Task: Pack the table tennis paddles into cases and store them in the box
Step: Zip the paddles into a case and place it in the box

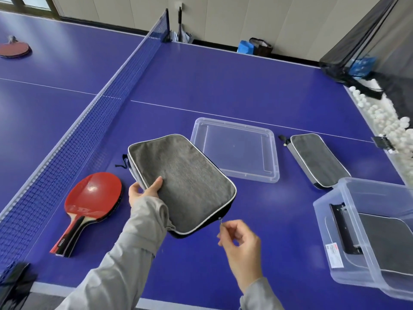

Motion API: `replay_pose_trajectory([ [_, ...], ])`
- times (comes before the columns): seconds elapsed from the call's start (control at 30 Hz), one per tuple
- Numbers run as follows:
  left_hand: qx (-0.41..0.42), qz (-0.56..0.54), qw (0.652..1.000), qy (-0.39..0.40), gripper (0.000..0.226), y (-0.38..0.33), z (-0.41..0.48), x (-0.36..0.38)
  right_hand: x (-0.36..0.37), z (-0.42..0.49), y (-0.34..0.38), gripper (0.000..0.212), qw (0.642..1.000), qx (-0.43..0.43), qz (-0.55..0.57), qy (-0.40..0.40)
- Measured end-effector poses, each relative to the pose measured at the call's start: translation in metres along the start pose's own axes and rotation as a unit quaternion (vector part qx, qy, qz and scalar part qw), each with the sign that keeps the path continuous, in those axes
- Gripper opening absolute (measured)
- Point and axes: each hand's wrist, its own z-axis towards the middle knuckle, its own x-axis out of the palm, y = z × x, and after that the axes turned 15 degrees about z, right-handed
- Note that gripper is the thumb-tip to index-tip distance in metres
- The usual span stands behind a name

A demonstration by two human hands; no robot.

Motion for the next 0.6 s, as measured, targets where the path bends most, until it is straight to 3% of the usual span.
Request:
replay_pose_trajectory([
  [0.2,-0.02,-0.071,0.994,-0.082,0.048,0.009,-0.032,0.019,0.031,-0.039,-0.003,0.02,0.998,0.031,0.059,0.009],
  [0.43,-0.03,-0.035,0.996,-0.07,0.061,0.013,-0.036,0.015,0.039,-0.042,0.0,0.009,0.98,0.134,0.142,0.045],
  [0.6,0.01,0.023,0.999,0.035,0.046,0.021,-0.018,-0.009,-0.007,-0.002,-0.002,0.018,0.958,0.13,0.233,-0.108],
])
